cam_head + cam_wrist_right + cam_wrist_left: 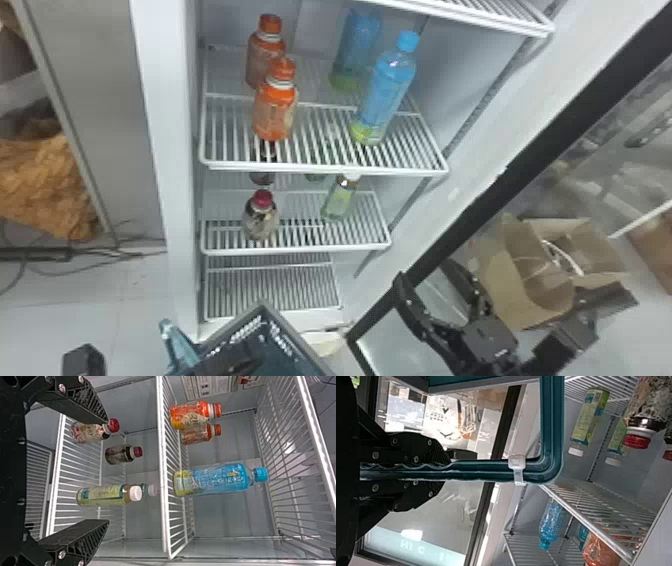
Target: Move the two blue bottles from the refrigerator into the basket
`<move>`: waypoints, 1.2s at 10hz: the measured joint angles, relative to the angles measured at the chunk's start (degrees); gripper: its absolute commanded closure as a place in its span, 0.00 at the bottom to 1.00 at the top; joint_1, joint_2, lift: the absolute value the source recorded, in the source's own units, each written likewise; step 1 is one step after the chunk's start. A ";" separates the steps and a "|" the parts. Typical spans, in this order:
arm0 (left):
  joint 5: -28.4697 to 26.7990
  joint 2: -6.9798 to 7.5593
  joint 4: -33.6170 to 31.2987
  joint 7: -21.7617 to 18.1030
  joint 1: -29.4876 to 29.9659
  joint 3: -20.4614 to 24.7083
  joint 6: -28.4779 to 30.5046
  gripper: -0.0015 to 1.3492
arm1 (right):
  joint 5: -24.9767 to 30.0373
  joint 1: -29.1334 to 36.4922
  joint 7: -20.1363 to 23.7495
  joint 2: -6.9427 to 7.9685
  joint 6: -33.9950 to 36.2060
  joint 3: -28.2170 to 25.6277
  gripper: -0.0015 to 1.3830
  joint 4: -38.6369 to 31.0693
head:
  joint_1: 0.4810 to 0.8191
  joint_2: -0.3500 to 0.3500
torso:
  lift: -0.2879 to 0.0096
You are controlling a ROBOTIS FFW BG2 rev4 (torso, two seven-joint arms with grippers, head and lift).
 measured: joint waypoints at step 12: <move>0.34 -0.08 0.00 0.00 0.15 0.08 -0.14 0.89 | -0.10 -1.47 0.00 0.14 -0.01 -0.27 0.12 -0.99 | 0.63 0.00 | 0.93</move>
